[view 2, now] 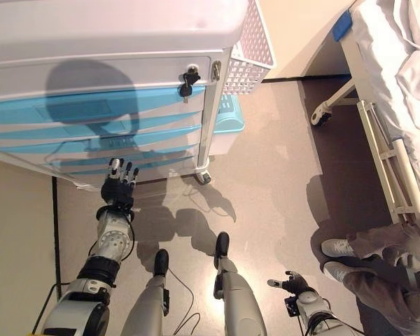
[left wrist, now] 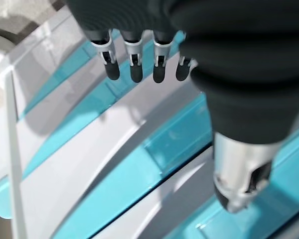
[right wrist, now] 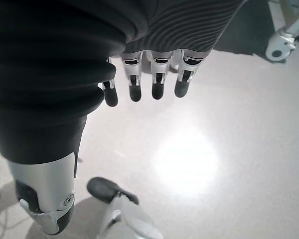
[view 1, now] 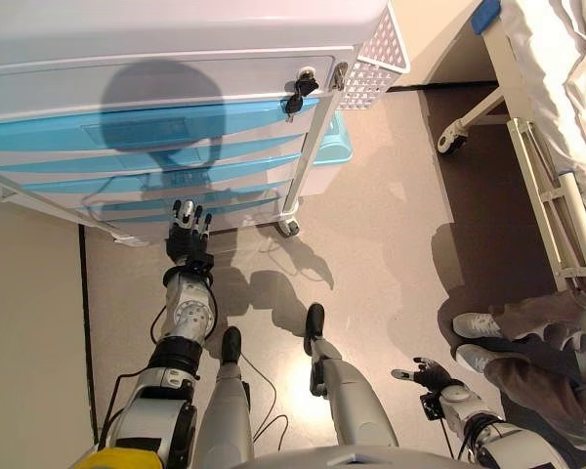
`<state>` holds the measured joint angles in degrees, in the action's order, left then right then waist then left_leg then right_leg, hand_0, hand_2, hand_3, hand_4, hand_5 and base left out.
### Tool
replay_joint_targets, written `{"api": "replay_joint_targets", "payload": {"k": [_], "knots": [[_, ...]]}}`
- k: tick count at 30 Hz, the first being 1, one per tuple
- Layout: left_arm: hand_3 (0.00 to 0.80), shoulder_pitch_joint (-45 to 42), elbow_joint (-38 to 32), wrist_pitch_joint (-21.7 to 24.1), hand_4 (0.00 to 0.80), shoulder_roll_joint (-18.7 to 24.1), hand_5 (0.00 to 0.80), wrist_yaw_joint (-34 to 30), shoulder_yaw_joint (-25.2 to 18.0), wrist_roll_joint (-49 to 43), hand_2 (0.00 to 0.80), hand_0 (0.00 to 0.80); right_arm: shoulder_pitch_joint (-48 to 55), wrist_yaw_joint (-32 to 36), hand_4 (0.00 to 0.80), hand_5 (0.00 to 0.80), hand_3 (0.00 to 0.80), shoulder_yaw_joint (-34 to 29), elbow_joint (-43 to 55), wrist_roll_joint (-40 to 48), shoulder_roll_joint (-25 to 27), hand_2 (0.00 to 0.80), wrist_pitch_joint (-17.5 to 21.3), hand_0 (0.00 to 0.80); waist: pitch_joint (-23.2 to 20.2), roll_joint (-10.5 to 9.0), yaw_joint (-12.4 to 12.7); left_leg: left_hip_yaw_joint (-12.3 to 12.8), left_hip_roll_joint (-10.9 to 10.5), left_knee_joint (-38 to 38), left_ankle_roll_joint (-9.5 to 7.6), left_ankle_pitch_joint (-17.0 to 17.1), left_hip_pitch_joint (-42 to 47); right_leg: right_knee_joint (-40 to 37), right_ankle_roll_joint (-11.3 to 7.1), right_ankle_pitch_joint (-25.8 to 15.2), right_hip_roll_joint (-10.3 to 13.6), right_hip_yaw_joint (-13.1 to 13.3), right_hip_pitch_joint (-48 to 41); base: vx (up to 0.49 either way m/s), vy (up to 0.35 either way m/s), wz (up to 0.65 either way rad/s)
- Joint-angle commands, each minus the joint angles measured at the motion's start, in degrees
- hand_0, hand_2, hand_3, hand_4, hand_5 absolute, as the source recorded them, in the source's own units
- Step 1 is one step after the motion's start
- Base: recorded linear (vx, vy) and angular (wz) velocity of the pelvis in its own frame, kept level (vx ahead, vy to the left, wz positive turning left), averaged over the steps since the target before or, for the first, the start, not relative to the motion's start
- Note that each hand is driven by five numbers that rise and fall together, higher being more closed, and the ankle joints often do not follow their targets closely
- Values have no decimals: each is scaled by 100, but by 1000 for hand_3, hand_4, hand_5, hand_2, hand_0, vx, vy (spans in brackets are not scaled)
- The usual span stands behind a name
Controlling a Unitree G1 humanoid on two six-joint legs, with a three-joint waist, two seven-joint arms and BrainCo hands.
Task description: Open the drawer and pick up the medicine
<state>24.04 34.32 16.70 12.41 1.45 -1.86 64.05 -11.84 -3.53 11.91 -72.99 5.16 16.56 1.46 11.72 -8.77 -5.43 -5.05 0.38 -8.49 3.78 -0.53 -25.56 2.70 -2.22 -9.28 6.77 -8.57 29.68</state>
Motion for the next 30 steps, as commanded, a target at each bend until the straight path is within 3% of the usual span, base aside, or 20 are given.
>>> {"api": "replay_joint_targets", "payload": {"k": [1,10,30], "knots": [[0,183,-629,267,0,187,0,-201,-273,67,0,0,126,-16,0,0,0,211,-111,63,154,0,87,0,-26,-51,93,-227,-111,242,-216,238,-222,437,-365,510,-82,29,-116,0,0,0],[0,297,-633,376,0,416,0,-203,-462,127,0,0,123,15,0,0,0,228,-95,42,186,0,115,0,-50,-100,104,-243,-117,246,-218,234,-220,422,-366,495,-100,42,-131,0,0,0],[0,598,-866,433,0,614,0,-270,-397,146,0,0,100,57,0,0,0,262,-88,-2,233,0,117,0,-105,-167,54,-243,-100,268,-220,246,-265,399,-390,460,-117,45,-104,0,0,0]]}}
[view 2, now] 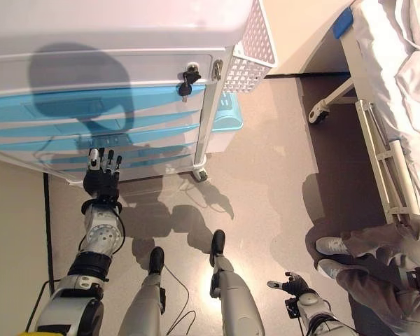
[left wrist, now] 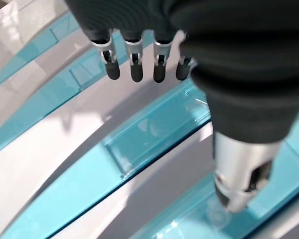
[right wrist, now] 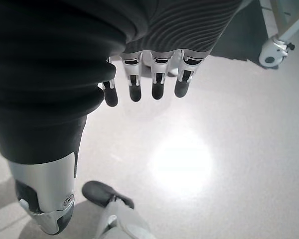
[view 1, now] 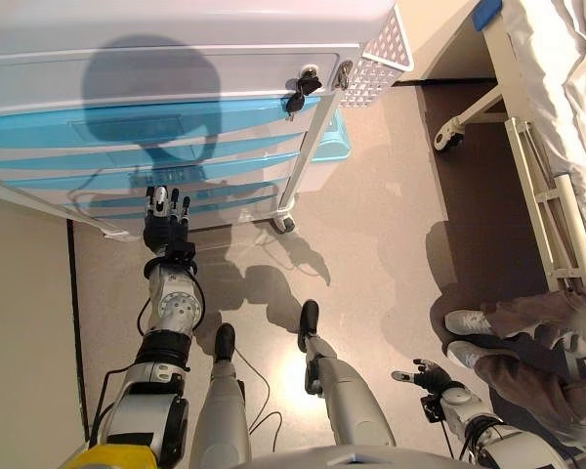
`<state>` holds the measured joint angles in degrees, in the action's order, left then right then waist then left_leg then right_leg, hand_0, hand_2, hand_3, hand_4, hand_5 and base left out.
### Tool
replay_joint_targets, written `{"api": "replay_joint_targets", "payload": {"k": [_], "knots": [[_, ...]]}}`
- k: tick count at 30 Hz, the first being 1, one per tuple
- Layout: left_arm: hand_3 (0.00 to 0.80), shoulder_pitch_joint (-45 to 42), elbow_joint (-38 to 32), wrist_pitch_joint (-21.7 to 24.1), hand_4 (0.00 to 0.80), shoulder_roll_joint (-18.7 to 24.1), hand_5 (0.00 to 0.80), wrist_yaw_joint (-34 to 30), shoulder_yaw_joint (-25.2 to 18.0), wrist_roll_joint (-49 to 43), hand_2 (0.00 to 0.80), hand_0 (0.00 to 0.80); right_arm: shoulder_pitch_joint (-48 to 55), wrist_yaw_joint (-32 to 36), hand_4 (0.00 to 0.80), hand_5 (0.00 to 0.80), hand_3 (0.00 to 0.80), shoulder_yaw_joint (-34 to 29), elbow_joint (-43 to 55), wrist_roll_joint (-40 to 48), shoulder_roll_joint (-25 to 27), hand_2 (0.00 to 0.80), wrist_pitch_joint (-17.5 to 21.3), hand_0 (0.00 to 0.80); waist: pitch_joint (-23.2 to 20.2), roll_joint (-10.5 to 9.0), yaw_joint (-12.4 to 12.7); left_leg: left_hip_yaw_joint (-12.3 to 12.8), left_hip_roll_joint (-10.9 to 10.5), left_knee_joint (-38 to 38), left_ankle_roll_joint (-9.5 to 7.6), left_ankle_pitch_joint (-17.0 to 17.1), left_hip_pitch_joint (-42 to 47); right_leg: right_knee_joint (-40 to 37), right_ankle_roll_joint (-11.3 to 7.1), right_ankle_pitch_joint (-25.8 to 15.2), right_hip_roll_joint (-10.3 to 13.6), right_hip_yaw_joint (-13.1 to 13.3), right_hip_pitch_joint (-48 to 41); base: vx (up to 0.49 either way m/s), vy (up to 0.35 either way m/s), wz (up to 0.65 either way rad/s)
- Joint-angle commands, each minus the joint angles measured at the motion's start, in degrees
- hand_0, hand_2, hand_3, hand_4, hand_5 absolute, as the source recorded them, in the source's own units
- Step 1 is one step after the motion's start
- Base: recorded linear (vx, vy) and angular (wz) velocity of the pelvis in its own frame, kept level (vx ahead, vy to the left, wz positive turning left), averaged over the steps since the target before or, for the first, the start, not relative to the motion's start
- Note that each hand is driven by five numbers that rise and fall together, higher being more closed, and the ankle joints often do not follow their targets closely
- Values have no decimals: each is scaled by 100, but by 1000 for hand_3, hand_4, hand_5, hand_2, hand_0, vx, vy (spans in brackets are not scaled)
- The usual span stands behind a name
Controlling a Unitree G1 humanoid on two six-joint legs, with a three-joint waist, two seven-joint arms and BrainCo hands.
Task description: Open the drawer and pick up the medicine
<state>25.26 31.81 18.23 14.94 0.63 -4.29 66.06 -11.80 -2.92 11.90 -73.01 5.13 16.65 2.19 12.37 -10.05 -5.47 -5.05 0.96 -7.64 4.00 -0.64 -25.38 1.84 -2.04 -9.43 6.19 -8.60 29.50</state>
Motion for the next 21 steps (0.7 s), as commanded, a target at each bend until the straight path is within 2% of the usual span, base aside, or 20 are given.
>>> {"api": "replay_joint_targets", "payload": {"k": [1,21], "knots": [[0,477,-612,280,0,362,0,-190,-153,-54,0,0,95,-4,0,0,0,263,-86,1,224,0,44,0,-169,-39,59,-243,-157,183,-242,257,-283,486,-409,475,-58,48,-86,0,0,0],[0,923,-731,332,0,552,0,-114,30,-132,0,0,116,5,0,0,0,302,-85,-33,273,0,26,0,-207,-1,-36,-218,-186,73,-253,223,-420,507,-417,443,-41,85,-2,0,0,0]]}}
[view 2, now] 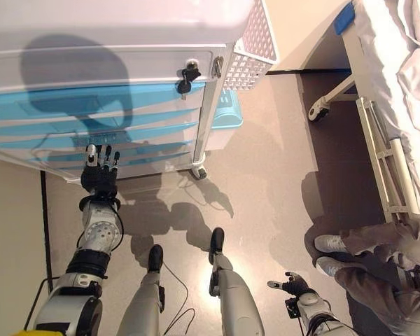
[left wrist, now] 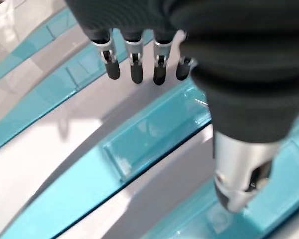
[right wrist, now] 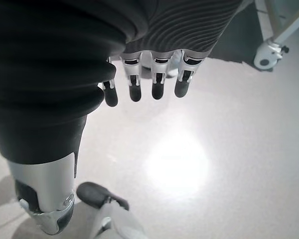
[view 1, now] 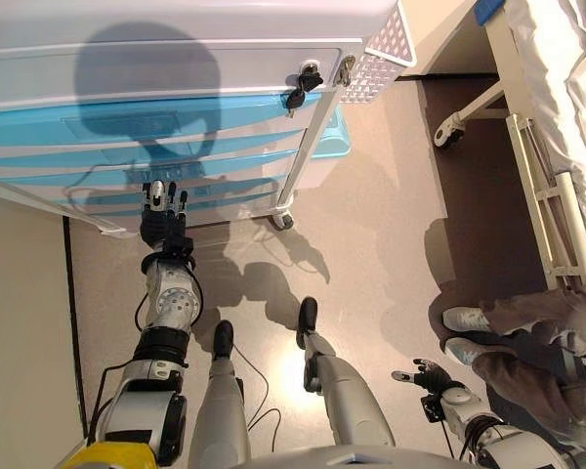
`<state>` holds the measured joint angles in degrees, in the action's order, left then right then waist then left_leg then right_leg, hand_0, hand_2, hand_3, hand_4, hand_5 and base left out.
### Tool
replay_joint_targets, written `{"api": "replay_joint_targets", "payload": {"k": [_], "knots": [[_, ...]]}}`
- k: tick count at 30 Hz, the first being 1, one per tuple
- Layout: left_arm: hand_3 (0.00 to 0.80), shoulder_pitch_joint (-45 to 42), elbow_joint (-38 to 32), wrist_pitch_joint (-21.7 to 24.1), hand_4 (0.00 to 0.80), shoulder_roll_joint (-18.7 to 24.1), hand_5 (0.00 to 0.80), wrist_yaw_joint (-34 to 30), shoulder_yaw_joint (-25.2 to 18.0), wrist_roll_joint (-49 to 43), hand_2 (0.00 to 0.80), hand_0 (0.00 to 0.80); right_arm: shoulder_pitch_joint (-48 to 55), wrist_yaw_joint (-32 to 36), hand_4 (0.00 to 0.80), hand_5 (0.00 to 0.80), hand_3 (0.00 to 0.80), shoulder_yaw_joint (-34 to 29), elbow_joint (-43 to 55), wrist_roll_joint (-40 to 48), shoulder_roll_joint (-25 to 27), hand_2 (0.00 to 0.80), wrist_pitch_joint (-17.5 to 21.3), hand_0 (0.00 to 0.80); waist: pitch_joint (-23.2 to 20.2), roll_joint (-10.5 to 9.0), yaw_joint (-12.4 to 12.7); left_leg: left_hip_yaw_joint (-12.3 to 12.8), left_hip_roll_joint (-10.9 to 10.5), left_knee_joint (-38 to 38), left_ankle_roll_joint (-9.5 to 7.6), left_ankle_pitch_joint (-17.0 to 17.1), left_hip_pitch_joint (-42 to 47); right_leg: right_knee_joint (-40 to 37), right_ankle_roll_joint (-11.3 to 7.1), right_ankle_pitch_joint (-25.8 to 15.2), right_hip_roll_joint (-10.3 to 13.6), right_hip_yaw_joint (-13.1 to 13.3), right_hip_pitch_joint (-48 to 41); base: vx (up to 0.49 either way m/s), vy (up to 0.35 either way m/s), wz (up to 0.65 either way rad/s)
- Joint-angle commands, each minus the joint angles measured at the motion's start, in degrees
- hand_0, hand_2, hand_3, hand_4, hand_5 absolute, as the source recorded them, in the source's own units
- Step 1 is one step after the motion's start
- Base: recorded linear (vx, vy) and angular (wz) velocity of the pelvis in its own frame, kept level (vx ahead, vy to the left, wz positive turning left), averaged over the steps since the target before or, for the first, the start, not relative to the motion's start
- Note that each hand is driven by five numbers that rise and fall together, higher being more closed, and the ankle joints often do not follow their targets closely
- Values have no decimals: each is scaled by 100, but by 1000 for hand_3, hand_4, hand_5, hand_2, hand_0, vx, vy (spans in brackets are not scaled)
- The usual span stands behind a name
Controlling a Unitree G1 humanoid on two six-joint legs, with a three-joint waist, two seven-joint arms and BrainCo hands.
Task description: Open the drawer and pick up the medicine
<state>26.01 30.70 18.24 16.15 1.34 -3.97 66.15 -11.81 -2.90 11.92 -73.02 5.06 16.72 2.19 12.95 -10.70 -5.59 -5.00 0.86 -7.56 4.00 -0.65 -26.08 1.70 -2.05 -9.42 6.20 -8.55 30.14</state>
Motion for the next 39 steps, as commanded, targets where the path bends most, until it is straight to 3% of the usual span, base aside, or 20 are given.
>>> {"api": "replay_joint_targets", "payload": {"k": [1,7,9,10,11,12,13,14,39], "knots": [[0,862,-634,343,0,437,0,-173,2,-144,0,0,126,6,0,0,0,303,-73,-30,267,0,28,0,-269,69,-27,-230,-182,54,-254,218,-352,531,-412,449,-42,88,-66,0,0,0],[0,915,-736,411,0,506,0,-85,-23,-219,0,0,157,11,0,0,0,285,-85,-29,278,0,22,0,-314,99,-35,-225,-191,-2,-257,178,-377,595,-400,476,-32,96,-53,0,0,0],[138,948,-766,437,138,559,138,-58,-56,-233,138,138,151,17,0,0,0,288,-88,-36,283,0,17,0,-342,114,-36,-224,-196,-1,-256,173,-385,598,-398,487,-34,94,-46,0,0,0],[339,961,-768,453,339,588,339,-46,-75,-247,339,339,152,20,0,0,0,286,-93,-37,284,0,16,0,-350,118,-36,-227,-200,-1,-256,171,-389,599,-398,488,-36,95,-43,0,0,0],[433,962,-766,454,433,589,433,-47,-76,-247,433,433,151,20,0,0,0,287,-93,-37,283,0,16,0,-351,118,-38,-227,-201,-2,-256,171,-391,600,-398,489,-35,95,-42,0,0,0],[445,974,-774,470,445,617,445,-32,-89,-251,445,445,152,19,0,0,0,285,-96,-49,288,0,19,0,-357,123,-36,-225,-204,-10,-255,168,-393,601,-396,491,-35,94,-44,0,0,0],[662,973,-792,486,662,637,662,-21,-109,-257,662,662,153,23,0,0,0,283,-79,-43,287,0,19,0,-361,132,-36,-226,-203,-27,-254,160,-402,611,-393,494,-33,95,-40,0,0,0],[800,975,-793,493,800,650,800,-10,-121,-274,800,800,157,24,0,0,0,285,-73,-47,287,0,20,0,-363,137,-34,-227,-204,-27,-253,160,-400,618,-389,498,-37,96,-36,0,0,0],[800,792,-1017,569,800,654,800,-2,-290,-309,800,800,206,41,0,0,0,232,-148,-55,258,0,8,0,-397,188,23,-271,-214,-108,-262,145,-454,725,-376,525,-9,81,-3,0,0,0]]}}
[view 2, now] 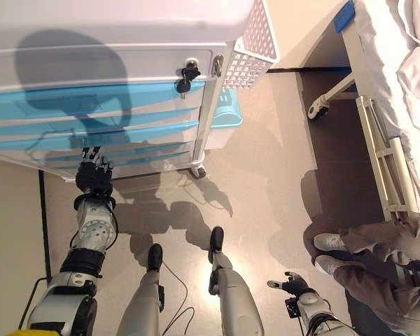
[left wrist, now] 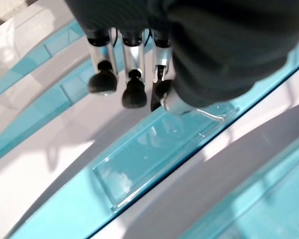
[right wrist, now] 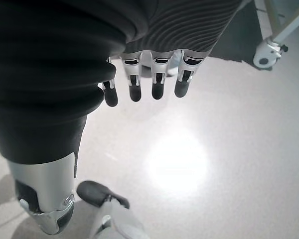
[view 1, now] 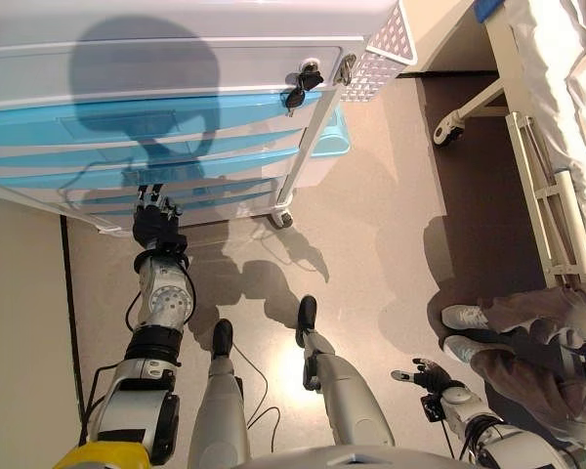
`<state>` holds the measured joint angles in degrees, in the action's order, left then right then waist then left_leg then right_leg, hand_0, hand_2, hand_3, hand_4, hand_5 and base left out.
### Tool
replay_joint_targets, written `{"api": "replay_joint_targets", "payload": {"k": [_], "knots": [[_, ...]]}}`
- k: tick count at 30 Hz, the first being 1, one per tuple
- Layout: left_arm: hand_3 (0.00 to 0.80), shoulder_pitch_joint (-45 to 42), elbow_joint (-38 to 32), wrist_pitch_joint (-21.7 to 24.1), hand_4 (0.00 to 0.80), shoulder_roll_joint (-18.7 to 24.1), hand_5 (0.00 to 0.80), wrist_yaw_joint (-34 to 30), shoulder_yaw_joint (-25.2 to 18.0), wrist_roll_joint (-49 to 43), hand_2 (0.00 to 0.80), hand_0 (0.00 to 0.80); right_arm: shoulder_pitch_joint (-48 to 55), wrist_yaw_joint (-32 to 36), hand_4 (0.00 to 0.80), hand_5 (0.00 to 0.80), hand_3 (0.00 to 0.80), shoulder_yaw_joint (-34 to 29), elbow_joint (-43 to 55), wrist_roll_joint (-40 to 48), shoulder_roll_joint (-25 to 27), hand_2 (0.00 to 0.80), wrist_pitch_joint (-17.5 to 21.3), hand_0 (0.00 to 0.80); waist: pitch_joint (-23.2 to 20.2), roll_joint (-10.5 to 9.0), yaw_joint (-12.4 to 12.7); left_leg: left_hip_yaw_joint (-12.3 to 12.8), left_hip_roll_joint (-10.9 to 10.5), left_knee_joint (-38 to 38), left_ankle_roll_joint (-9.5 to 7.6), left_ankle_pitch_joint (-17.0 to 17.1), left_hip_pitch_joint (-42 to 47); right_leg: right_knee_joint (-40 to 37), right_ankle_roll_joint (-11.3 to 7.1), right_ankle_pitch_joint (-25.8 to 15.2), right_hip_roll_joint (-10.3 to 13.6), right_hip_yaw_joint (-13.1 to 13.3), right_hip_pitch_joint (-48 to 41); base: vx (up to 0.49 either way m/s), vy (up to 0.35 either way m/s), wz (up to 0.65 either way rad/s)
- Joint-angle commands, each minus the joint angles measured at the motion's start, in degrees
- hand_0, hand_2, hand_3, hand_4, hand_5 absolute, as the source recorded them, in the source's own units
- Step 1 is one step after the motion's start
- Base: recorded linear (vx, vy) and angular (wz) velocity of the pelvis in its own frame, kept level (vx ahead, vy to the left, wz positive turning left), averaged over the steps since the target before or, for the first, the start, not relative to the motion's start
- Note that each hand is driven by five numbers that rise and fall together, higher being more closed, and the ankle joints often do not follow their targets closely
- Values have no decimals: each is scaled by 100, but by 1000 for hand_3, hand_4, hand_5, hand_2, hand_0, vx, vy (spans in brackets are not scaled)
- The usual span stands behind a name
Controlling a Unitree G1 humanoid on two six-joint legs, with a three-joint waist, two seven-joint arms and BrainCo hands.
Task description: Open the drawer and pick up the medicine
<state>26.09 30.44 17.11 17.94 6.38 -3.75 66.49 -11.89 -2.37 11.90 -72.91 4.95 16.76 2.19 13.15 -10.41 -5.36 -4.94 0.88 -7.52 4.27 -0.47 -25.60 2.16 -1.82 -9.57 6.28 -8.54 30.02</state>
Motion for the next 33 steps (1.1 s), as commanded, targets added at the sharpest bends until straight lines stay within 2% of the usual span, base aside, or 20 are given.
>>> {"api": "replay_joint_targets", "payload": {"k": [1,17,33], "knots": [[800,756,-1008,683,800,457,800,-513,-325,-335,800,800,222,-12,0,0,0,239,-153,-48,243,0,12,0,-411,144,8,-285,-216,-126,-289,125,-509,687,-394,541,-21,66,10,0,0,0],[800,380,-1370,636,800,198,800,-634,-376,-314,800,800,274,5,0,0,0,184,-151,-82,240,0,21,0,-370,93,102,-392,-197,-218,-244,169,-564,957,-330,673,-76,-37,82,-11,-13,2],[800,-125,-1815,482,800,-88,800,-765,-289,-384,800,800,310,5,0,0,0,173,-127,-118,220,0,26,0,-252,120,386,-783,-226,-676,-120,174,-746,1868,-179,1201,-95,-483,253,-26,-56,12]]}}
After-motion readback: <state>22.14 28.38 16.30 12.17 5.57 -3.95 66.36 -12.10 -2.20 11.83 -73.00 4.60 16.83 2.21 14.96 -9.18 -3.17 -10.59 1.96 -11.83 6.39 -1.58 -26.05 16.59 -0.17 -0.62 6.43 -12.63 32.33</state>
